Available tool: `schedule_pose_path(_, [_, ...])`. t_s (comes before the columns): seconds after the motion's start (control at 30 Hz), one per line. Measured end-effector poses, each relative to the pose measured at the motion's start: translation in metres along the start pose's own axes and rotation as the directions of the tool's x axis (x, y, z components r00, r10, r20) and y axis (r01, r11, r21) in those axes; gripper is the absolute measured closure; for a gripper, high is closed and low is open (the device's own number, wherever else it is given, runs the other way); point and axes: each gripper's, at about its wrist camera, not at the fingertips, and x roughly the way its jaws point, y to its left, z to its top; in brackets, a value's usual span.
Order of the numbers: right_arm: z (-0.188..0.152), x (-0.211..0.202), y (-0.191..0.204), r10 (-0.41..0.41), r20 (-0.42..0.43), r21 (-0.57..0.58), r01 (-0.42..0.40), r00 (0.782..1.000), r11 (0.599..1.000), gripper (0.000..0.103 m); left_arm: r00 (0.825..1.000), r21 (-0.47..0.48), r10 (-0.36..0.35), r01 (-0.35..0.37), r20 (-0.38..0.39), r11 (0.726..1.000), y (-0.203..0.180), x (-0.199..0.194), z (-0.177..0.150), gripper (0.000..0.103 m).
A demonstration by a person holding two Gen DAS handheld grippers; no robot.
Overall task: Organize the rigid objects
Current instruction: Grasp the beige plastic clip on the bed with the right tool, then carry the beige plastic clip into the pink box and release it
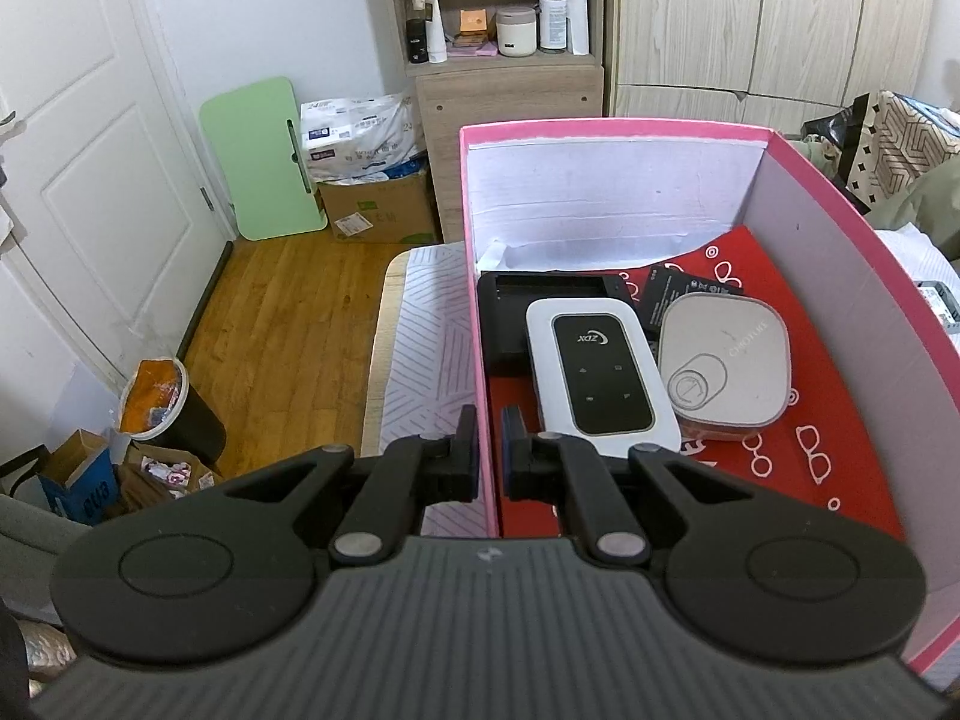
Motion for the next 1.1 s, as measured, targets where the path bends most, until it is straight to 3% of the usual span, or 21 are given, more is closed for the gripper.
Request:
schedule_pose_path(0.4, [0.004, -0.018, 0.010, -0.056, 0.028, -0.054, 0.057, 0.998, 0.997, 0.045, 1.000, -0.024, -0.009, 0.009, -0.001, 1.000, 0.002, 0.000, -0.001, 0.097])
schedule_pose_path(0.6, [0.027, -0.045, 0.009, -0.051, 0.080, -0.065, 0.056, 0.995, 0.996, 0.045, 1.000, -0.027, -0.011, 0.011, 0.002, 1.000, 0.004, 0.000, -0.002, 0.097])
schedule_pose_path(0.67, [0.041, -0.055, 0.010, -0.014, 0.107, -0.063, 0.021, 0.994, 0.998, 0.045, 1.000, -0.024, -0.010, 0.010, 0.002, 1.000, 0.004, 0.000, -0.002, 0.097])
schedule_pose_path(0.83, [0.071, -0.072, 0.030, 0.164, 0.141, -0.132, -0.145, 0.976, 0.981, 0.045, 1.000, -0.010, -0.003, 0.003, 0.001, 1.000, 0.001, 0.000, -0.001, 0.097])
schedule_pose_path(1.0, [0.090, -0.077, 0.062, 0.326, 0.116, -0.228, -0.295, 0.938, 0.928, 0.045, 1.000, -0.012, -0.004, 0.004, 0.002, 1.000, 0.001, 0.000, -0.001, 0.097])
schedule_pose_path(1.1, [0.102, -0.072, 0.079, 0.386, 0.059, -0.279, -0.357, 0.920, 0.892, 0.045, 1.000, -0.013, -0.005, 0.005, 0.006, 1.000, 0.000, -0.001, -0.002, 0.097])
